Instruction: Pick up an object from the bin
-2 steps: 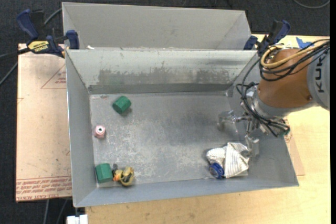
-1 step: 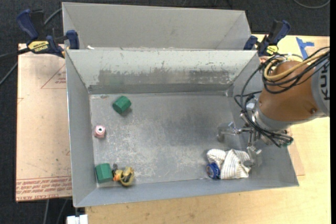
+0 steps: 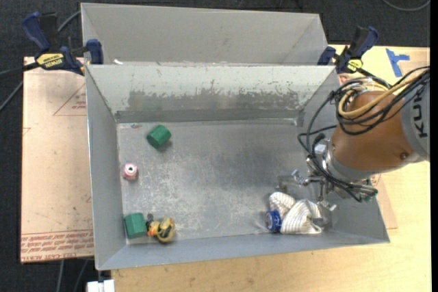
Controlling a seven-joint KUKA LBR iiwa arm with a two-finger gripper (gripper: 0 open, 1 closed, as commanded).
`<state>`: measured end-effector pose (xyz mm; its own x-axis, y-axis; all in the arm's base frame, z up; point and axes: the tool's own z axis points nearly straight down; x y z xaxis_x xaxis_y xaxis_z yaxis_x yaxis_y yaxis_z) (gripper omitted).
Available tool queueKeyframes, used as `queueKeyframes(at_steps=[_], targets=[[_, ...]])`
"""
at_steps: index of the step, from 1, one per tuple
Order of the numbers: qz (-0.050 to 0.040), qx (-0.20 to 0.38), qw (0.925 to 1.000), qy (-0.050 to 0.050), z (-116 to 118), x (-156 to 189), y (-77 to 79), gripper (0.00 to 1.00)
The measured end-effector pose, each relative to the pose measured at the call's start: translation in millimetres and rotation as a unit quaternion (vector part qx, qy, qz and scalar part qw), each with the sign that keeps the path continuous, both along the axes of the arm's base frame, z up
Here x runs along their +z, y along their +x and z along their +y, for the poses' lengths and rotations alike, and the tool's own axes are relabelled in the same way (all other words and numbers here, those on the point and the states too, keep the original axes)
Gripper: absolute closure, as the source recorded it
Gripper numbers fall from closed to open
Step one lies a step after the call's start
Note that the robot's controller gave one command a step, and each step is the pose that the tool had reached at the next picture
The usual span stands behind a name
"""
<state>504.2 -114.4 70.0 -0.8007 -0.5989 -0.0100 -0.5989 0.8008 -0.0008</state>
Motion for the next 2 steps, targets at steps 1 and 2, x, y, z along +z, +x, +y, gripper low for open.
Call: queueKeyframes(at_steps=[1, 2], targets=[[-0.0014, 0.028, 0.9996, 0.000, 13.6, 1.0, -16.8, 1.00], [-0.0014, 0.028, 0.9996, 0.000, 13.7, 1.0, -16.7, 1.00]])
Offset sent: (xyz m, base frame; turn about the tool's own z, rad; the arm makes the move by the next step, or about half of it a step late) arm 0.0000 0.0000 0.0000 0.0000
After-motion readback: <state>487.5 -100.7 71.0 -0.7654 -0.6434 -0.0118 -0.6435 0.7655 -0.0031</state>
